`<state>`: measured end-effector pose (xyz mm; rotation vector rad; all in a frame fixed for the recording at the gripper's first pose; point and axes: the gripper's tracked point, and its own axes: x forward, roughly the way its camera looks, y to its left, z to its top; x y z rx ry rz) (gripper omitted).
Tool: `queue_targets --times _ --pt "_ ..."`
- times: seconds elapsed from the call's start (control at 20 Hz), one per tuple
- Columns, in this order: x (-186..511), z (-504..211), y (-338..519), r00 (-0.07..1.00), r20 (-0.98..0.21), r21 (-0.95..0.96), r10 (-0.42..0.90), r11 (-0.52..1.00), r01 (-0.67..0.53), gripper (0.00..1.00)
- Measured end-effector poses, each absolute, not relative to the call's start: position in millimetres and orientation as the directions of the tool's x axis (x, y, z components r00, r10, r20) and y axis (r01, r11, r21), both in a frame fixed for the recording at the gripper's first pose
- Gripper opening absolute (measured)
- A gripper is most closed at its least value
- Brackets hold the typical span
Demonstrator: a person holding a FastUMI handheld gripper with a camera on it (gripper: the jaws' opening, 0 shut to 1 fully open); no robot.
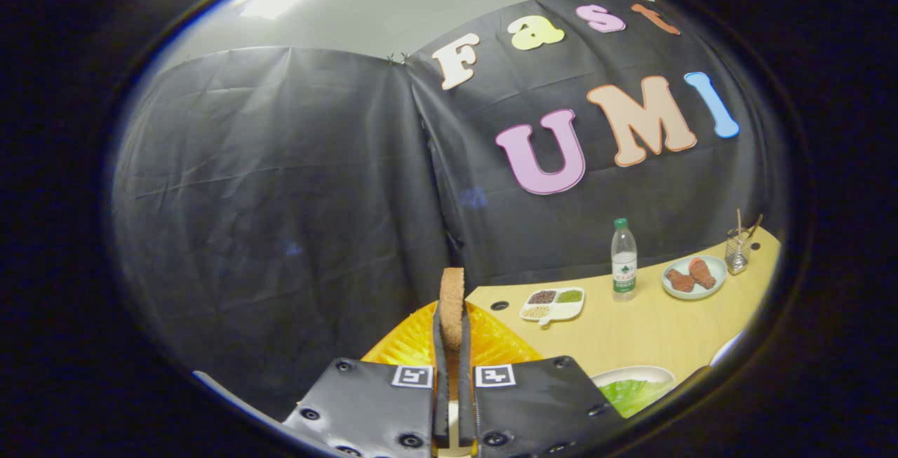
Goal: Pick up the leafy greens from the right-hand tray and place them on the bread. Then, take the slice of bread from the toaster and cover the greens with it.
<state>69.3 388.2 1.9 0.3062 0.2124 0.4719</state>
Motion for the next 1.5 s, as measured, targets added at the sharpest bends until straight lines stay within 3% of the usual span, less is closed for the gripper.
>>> queue_targets --times 0.65,1.05,1.5 --pt "69.9 -30.7 277.3 0.92 -0.152 0.44 0.36 0.859 -0.263 0.08" --pt "64.4 -118.3 271.3 0.871 -0.323 0.504 0.371 0.846 -0.173 0.08" --pt "58.7 -165.1 237.0 0.867 -0.435 0.408 0.244 0.912 -0.052 0.08"
